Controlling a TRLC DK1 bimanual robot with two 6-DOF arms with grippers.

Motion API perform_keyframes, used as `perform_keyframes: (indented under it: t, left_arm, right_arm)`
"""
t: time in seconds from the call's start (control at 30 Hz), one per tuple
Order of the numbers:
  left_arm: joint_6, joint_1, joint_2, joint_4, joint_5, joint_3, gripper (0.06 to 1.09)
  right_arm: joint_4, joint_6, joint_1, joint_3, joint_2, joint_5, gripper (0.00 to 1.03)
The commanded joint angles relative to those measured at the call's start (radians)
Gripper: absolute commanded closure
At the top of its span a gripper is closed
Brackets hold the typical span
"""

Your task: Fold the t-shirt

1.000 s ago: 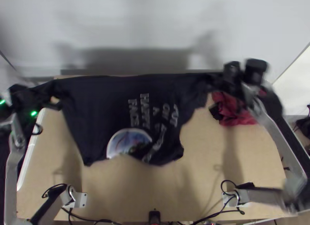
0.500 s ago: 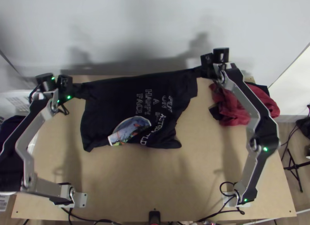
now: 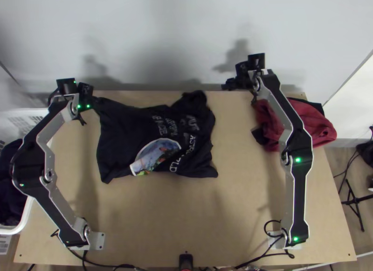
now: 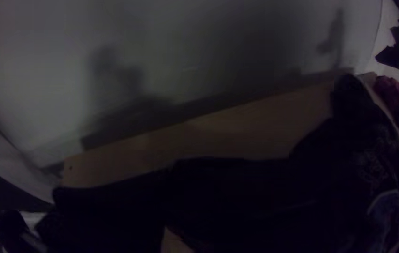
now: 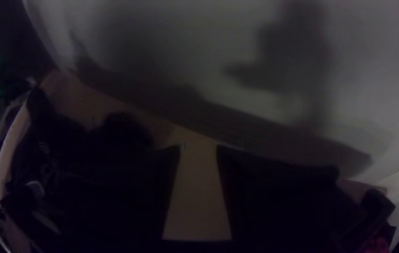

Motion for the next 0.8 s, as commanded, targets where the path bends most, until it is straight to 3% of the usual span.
perform_keyframes:
  t: [0.0,0.03,0.23,0.37,0.53,0.57,0.77]
  left_arm:
    - [0.0,-0.019,0.036,-0.048,-0.011,0.037,0.26]
    - [-0.001,-0.022,0.033,-0.048,-0.011,0.031,0.1]
    - [-0.026,-0.052,-0.012,-0.044,-0.013,0.016,0.1]
    - [-0.011,-0.049,-0.134,-0.071,-0.011,-0.016,0.1]
    - [0.246,-0.143,-0.489,-0.07,-0.019,-0.363,0.11]
    - [0.31,-0.17,-0.562,-0.071,-0.054,-0.433,0.11]
    - [0.592,-0.293,-0.975,-0.2,-0.154,-0.745,0.11]
  right_arm:
    - [-0.042,0.034,0.012,-0.079,-0.069,-0.001,0.42]
    - [-0.042,0.032,0.015,-0.095,-0.08,-0.001,0.38]
    - [-0.054,0.032,0.038,-0.228,-0.208,0.011,0.18]
    - [-0.059,0.022,0.07,-0.43,-0.417,0.011,0.18]
    - [-0.059,-0.031,0.152,-0.713,-0.661,0.014,0.18]
    - [-0.059,-0.052,0.169,-0.771,-0.699,0.021,0.18]
    - [-0.059,-0.13,0.354,-1.084,-0.919,0.197,0.18]
